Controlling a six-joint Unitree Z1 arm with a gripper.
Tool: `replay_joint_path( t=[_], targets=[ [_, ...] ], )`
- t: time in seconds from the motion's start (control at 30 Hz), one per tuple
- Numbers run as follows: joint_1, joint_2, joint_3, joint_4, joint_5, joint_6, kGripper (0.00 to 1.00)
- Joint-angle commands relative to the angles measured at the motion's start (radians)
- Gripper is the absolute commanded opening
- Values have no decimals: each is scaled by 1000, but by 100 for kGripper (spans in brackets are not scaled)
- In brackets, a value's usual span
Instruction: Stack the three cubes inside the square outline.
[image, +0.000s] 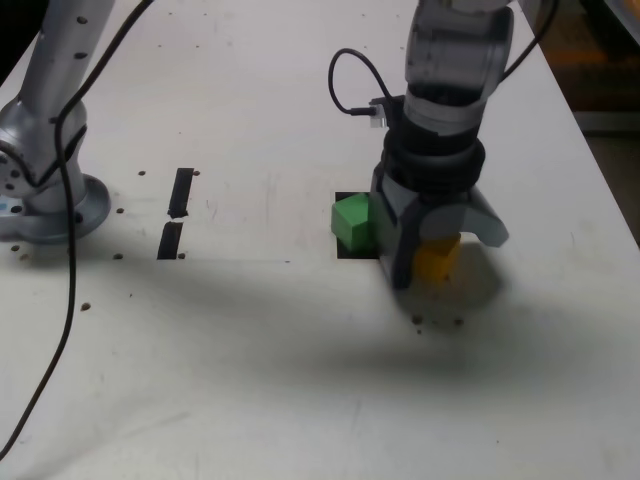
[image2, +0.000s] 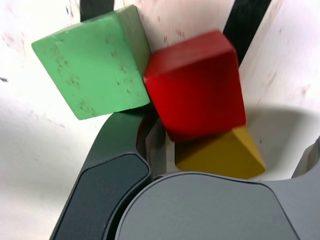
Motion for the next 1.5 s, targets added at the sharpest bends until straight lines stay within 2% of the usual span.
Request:
replay_joint_path(
  t=[0.0, 1.03, 1.47],
  targets=[
    [9, -11, 11, 8, 2, 5, 99],
    [147, -91, 198, 35, 1, 138, 97],
    [160, -91, 225, 32, -5, 158, 98]
  ],
)
